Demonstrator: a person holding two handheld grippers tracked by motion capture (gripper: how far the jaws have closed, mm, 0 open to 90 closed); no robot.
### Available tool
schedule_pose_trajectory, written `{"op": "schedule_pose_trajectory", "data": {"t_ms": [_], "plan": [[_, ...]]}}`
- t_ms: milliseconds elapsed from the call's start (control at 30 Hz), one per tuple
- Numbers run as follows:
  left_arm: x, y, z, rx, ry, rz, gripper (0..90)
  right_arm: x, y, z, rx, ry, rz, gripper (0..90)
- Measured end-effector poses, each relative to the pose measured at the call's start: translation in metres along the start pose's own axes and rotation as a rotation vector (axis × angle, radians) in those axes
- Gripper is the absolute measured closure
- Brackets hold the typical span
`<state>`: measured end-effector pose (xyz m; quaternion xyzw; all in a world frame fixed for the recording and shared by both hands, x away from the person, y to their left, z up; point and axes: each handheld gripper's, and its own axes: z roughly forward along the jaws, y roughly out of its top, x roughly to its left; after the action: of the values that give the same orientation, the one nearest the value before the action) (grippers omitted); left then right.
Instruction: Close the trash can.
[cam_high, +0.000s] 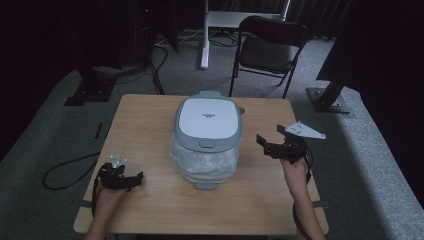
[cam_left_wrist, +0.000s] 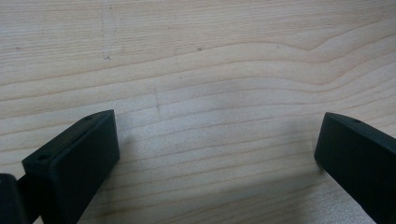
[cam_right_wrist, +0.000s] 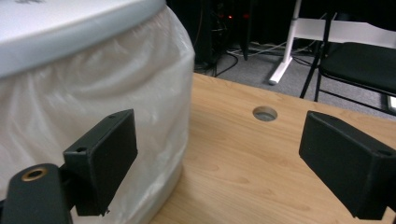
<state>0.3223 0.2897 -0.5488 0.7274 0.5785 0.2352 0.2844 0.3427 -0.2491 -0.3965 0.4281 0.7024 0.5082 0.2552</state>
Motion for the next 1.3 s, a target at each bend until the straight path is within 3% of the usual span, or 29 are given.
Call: {"op": "schedule_pose_trajectory", "data": {"t_ms": [700, 1033, 1300], "plan": [[0.000, 0.000, 0.000, 0.002, 0.000, 0.003, 0.7, -0.030, -0.055, 0.005, 0.086, -0.080, 0.075, 10.9], [0.000, 0.000, 0.000, 0.002, 0.000, 0.003, 0.7, -0.044, -0.080, 0.008, 0.139, -0.144, 0.098, 10.9], [0.000, 0.000, 0.000, 0.001, 0.000, 0.003, 0.7, -0.057, -0.101, 0.006, 0.149, -0.215, 0.133, 10.9]]}}
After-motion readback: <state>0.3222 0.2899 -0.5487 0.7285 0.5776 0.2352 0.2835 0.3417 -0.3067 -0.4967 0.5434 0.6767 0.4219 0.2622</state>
